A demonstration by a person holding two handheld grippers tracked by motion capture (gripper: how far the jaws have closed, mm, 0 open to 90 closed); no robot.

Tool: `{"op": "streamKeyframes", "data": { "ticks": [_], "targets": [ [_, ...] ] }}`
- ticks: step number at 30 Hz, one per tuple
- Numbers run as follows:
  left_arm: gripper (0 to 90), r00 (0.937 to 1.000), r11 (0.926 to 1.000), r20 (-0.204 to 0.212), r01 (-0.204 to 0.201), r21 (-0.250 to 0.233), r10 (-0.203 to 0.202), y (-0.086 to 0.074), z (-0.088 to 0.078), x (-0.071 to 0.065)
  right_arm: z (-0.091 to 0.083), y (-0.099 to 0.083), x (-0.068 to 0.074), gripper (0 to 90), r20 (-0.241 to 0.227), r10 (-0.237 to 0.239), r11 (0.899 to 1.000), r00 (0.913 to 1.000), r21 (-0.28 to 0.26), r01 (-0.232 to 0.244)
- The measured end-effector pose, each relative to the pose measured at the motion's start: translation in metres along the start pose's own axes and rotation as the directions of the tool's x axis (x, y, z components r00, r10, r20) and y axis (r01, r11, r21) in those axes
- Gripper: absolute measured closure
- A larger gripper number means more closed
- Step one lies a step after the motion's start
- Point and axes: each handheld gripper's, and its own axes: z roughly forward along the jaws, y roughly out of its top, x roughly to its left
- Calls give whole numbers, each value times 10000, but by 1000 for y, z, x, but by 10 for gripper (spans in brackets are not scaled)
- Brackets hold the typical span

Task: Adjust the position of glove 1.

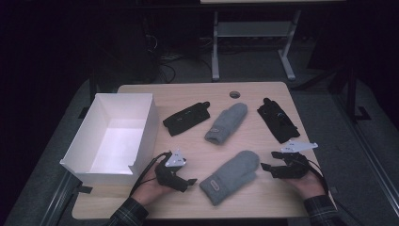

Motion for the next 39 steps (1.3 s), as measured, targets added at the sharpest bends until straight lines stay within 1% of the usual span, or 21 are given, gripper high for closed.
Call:
{"op": "streamKeyframes", "data": {
  "ticks": [4,6,7,9,11,12,14,15,16,18,19,21,22,23,24,25,28,30,33,36,39],
  "targets": [
    [126,10000,10000,-1,-52,59,52,0,0,1,-2,-16,-9,238,378,27,9999,9993,150,-33],
    [126,9999,9996,-10,-128,237,129,2,0,1,-3,-20,-12,220,415,55,9999,9991,109,-59],
    [127,9999,9995,-36,-120,293,121,3,0,1,-2,-24,-14,193,411,193,9998,9990,50,-195],
    [127,9999,9991,-57,-82,427,84,5,0,1,-1,-25,-15,177,376,270,9996,9989,48,-272],
    [134,9999,9978,-145,-66,656,76,7,-1,2,3,-26,-15,157,487,326,9994,9983,125,-332],
    [136,9999,9976,-154,58,689,-47,8,-2,3,6,-28,-14,140,648,242,9993,9976,259,-259],
    [136,9998,9981,-142,140,602,-131,9,-2,3,8,-29,-14,139,760,123,9994,9970,313,-147],
    [136,9995,9983,-6,319,479,-319,12,-3,3,8,-30,-13,136,845,71,9994,9964,322,-99],
    [137,9994,9987,58,349,371,-352,14,-4,3,9,-30,-13,135,890,38,9997,9960,257,-62],
    [137,9993,9991,88,358,244,-360,18,-4,4,9,-30,-13,134,890,68,9996,9960,250,-91],
    [137,9988,9987,110,480,148,-481,23,-4,4,9,-30,-13,131,883,67,9997,9961,247,-89],
    [139,9992,9992,24,407,-8,-407,34,-4,6,9,-30,-13,130,910,38,9996,9958,287,-64],
    [139,9992,9992,24,407,-8,-407,34,-4,6,9,-30,-13,130,910,38,9996,9958,287,-64],
    [139,9988,9987,38,493,-105,-493,41,-3,10,9,-30,-12,129,923,33,9996,9957,291,-60],
    [141,9988,9987,38,493,-105,-493,41,-3,10,9,-30,-12,129,923,33,9996,9957,291,-60],
    [142,9984,9983,7,573,-100,-573,47,-2,13,9,-30,-12,129,920,26,9995,9958,295,-54],
    [143,9974,9972,25,726,-200,-725,54,2,17,9,-30,-12,127,917,27,9996,9958,295,-54],
    [146,9972,9972,-56,743,-45,-743,63,6,23,9,-30,-13,126,902,26,9995,9959,297,-53],
    [146,9963,9963,-76,854,-60,-855,70,9,29,9,-30,-12,124,897,20,9995,9960,305,-48],
    [196,9955,9953,-46,949,-208,-950,81,14,37,9,-30,-12,123,894,20,9995,9960,302,-47],
    [235,9961,9957,-59,879,-286,-881,90,20,44,9,-30,-12,123,894,14,9995,9960,306,-42]
  ]
}}
